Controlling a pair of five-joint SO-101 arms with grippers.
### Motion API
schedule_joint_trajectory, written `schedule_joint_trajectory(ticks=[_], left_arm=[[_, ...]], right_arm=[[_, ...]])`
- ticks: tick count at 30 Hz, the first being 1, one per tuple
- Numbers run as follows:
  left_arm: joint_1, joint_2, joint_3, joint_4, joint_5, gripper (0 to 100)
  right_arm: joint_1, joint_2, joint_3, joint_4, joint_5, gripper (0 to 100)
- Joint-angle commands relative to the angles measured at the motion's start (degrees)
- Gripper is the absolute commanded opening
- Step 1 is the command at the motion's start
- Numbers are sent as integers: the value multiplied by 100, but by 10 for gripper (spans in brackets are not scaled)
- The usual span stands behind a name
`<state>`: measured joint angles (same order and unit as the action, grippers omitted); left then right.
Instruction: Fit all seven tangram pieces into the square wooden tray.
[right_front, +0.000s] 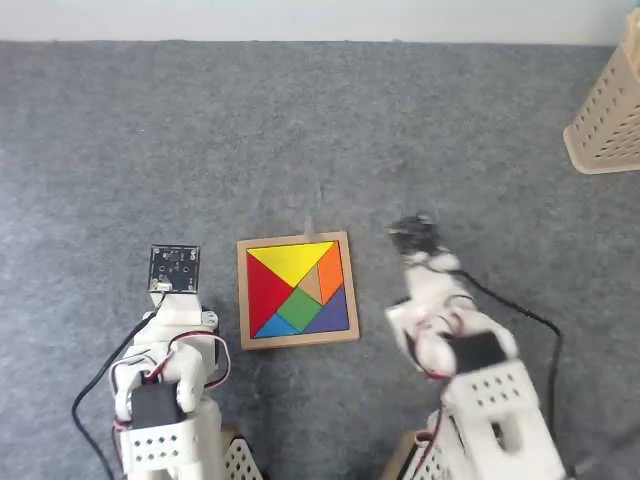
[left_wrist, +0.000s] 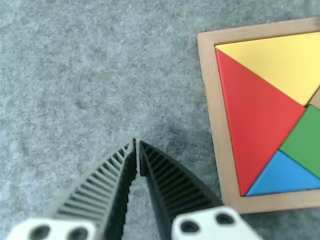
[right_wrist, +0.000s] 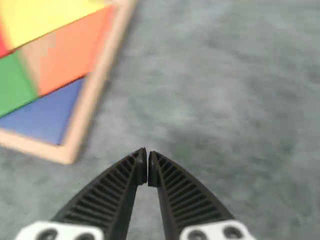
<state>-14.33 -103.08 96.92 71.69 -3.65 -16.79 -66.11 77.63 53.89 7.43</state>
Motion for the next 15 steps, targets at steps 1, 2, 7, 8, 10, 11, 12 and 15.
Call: schedule_joint_trajectory(ticks=[1, 2, 7, 8, 10, 11, 12, 15], left_arm=[[0, -62, -31, 26, -35, 12], [0, -62, -31, 26, -35, 12], [0, -62, -31, 26, -35, 12], [0, -62, -31, 26, -35, 12], [0, -62, -31, 26, -35, 12], [0, -62, -31, 26, -35, 12], [0, -62, -31, 26, -35, 12], [0, -62, -31, 26, -35, 12]], right_arm=[[813, -1103, 413, 84, 440, 9], [971, -1341, 633, 84, 615, 9], [1640, -2475, 1688, 84, 879, 9], [1745, -2703, 1837, 84, 879, 9], [1912, -3073, 1934, 251, 879, 8], [1965, -3292, 1916, 497, 879, 9], [1982, -3459, 1908, 752, 879, 9], [1833, -3785, 1890, 1596, 914, 9]])
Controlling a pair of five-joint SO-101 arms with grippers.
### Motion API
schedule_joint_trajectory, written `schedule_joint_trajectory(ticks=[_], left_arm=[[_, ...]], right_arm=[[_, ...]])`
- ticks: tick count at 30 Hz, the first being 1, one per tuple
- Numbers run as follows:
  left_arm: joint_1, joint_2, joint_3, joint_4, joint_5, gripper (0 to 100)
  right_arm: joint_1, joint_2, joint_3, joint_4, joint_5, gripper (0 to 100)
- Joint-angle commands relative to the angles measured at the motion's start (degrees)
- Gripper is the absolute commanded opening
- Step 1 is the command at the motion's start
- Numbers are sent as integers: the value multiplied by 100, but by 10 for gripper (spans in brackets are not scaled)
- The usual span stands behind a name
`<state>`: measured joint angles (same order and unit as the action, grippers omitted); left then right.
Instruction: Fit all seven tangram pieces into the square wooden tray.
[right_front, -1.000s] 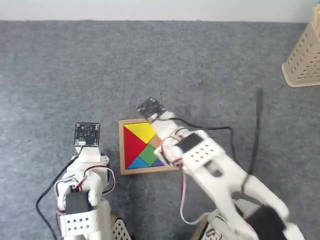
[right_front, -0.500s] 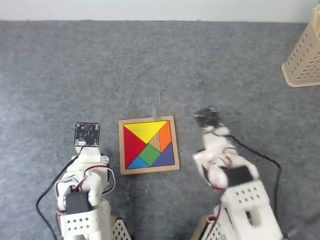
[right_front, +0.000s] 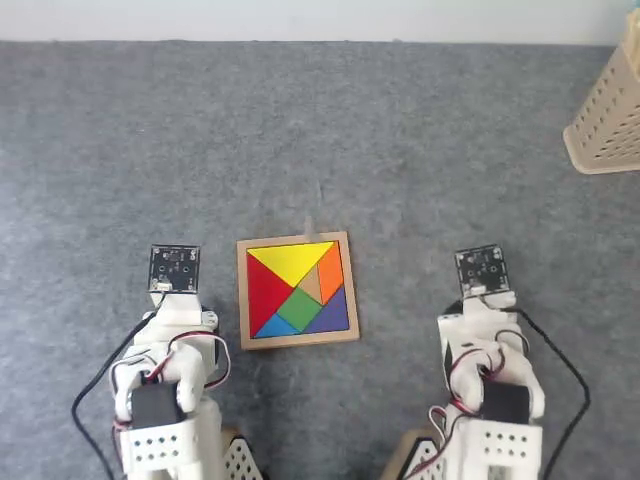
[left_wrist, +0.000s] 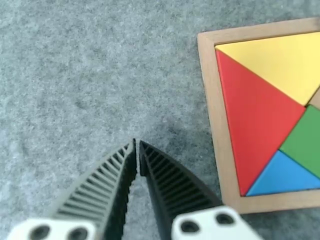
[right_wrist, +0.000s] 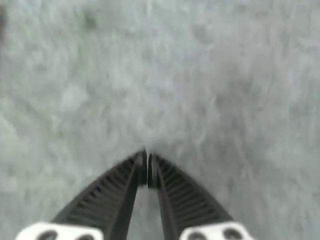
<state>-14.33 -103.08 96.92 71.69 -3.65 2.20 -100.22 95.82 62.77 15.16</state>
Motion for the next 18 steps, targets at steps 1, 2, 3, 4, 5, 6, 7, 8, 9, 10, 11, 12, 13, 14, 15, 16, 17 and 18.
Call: schedule_joint_trajectory(ticks=[1, 2, 3, 4, 5, 6, 7, 8, 9, 10, 11, 12, 13, 14, 15, 16, 17, 18], left_arm=[[0, -62, -31, 26, -35, 12], [0, -62, -31, 26, -35, 12], [0, -62, -31, 26, -35, 12], [0, -62, -31, 26, -35, 12], [0, -62, -31, 26, -35, 12], [0, -62, -31, 26, -35, 12], [0, -62, -31, 26, -35, 12], [0, -62, -31, 26, -35, 12], [0, -62, -31, 26, -35, 12], [0, -62, -31, 26, -35, 12], [0, -62, -31, 26, -35, 12], [0, -62, -31, 26, -35, 12], [0, -62, -31, 26, -35, 12], [0, -62, -31, 26, -35, 12], [0, -62, -31, 26, -35, 12], [0, -62, -31, 26, -35, 12], [0, -62, -31, 26, -35, 12], [0, -62, -31, 26, -35, 12]], right_arm=[[-92, -409, 62, 831, 141, 9], [-75, -391, 62, 831, 141, 9], [-66, -382, 62, 831, 141, 9], [-66, -382, 62, 804, 141, 9], [-75, -374, 62, 804, 141, 9], [-75, -374, 62, 804, 149, 9], [-75, -374, 62, 804, 149, 9], [-75, -374, 62, 804, 149, 9], [-75, -374, 62, 813, 149, 9], [-75, -374, 62, 813, 149, 9], [-75, -374, 62, 813, 149, 9], [-75, -374, 62, 813, 149, 9], [-75, -374, 62, 813, 149, 9], [-75, -374, 62, 813, 149, 9], [-75, -374, 62, 813, 149, 9], [-75, -374, 62, 813, 149, 9], [-75, -374, 62, 813, 149, 9], [-75, -374, 62, 813, 149, 9]])
